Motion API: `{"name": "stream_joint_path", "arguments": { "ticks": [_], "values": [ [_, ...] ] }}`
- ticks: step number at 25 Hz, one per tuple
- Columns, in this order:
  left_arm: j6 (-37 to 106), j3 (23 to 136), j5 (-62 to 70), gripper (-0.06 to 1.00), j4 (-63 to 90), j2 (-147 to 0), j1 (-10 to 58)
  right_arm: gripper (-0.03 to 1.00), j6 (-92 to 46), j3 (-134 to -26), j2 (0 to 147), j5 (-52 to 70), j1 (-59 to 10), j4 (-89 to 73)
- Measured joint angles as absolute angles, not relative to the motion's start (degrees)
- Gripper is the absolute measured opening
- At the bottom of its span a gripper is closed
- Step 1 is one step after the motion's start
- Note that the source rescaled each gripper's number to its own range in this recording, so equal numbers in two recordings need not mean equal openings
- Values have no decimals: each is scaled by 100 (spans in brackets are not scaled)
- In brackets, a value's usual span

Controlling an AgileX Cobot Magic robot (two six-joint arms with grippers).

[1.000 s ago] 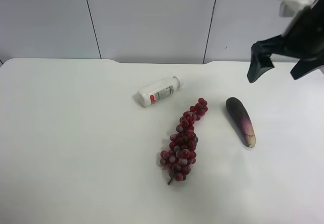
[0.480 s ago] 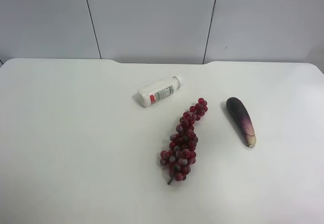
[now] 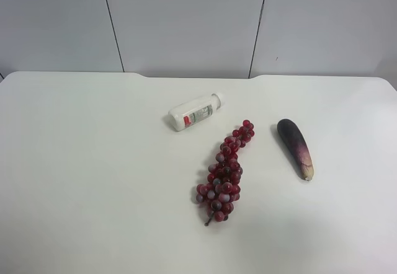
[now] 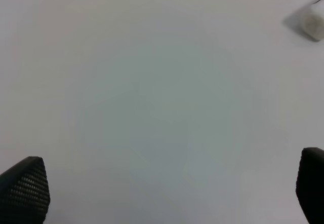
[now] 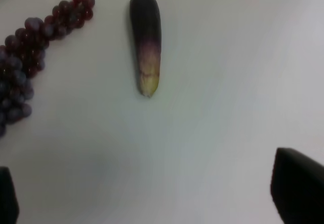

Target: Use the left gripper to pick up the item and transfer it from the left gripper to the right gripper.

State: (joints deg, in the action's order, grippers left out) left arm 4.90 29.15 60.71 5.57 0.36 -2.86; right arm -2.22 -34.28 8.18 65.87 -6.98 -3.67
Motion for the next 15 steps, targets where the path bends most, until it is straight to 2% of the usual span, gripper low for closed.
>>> {"name": "stream_joint_path", "arguments": {
  "ticks": [5, 15],
  "values": [
    [490, 2915, 6071, 100, 557, 36, -286, 100, -263, -3062, 40, 6017, -698, -367],
    [490, 2915, 6071, 100, 557, 36, -286, 100, -269, -2896, -13, 6070, -698, -324]
  ]
}}
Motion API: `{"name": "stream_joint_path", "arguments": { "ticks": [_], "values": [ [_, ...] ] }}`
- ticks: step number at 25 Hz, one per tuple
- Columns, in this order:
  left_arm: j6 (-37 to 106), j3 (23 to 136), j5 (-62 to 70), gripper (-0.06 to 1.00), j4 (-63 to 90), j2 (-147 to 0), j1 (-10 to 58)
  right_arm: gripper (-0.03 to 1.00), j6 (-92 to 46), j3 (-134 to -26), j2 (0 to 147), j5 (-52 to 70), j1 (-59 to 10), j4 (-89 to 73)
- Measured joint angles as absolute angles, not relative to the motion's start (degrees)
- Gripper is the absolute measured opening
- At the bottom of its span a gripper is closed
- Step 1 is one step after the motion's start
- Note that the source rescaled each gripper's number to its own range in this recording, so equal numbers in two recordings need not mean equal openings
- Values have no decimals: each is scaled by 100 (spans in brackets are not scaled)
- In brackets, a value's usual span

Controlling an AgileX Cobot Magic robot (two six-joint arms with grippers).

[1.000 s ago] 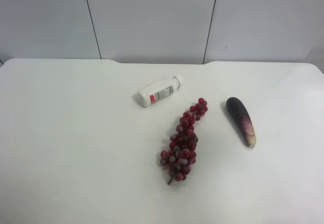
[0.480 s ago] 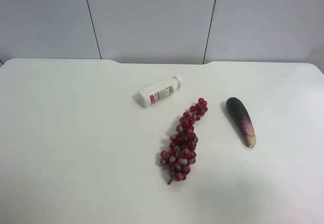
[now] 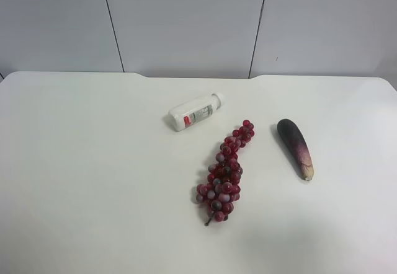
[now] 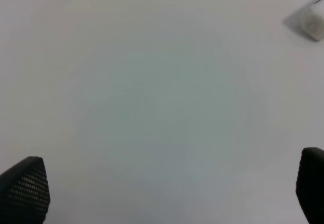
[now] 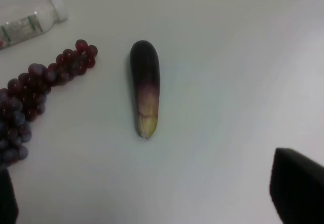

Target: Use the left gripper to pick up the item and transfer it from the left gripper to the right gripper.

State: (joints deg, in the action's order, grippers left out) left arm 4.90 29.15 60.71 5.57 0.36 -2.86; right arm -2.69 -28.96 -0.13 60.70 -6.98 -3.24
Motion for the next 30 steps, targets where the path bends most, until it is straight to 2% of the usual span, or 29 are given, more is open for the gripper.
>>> {"name": "stream_joint_path", "arguments": {
  "ticks": [5, 12, 30],
  "values": [
    [490, 2915, 6071, 100, 557, 36, -286, 100, -269, -2896, -13, 6070, -654, -324],
    [490, 2915, 6071, 100, 557, 36, -630, 100, -269, -2896, -13, 6070, 285, -324],
    [490, 2915, 6071, 100, 557, 36, -758, 100, -269, -2896, -13, 6070, 312, -324]
  ]
}}
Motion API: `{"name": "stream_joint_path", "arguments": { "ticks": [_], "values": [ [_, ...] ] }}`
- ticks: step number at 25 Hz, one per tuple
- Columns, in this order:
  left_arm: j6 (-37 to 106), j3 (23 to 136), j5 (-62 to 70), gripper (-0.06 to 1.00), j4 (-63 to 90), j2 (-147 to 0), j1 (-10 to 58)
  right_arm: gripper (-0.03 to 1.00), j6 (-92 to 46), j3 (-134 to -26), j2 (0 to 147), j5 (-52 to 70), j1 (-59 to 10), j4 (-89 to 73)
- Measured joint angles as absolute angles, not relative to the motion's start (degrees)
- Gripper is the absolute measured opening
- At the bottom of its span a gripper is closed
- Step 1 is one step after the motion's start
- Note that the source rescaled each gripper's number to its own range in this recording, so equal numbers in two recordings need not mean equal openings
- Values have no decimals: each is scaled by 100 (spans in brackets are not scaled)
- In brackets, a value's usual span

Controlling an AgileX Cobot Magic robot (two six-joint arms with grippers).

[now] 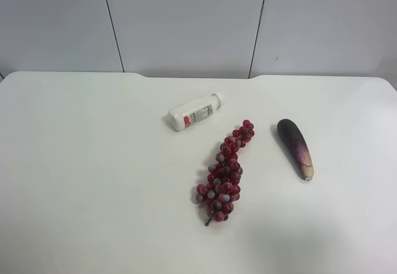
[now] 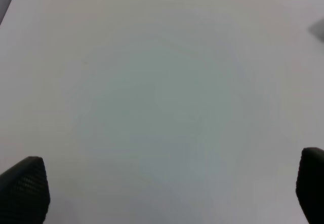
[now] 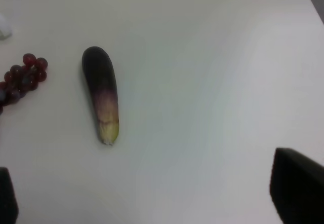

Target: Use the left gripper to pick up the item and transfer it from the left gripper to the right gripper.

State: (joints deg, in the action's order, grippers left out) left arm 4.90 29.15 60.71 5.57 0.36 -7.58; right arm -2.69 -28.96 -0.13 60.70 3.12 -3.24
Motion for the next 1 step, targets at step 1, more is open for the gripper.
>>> {"name": "stream_joint_path", "arguments": {
  "ticks": [1],
  "values": [
    [485, 2915, 6071, 100, 557, 36, -758, 100, -269, -2896, -13, 6070, 312, -324]
  ]
}}
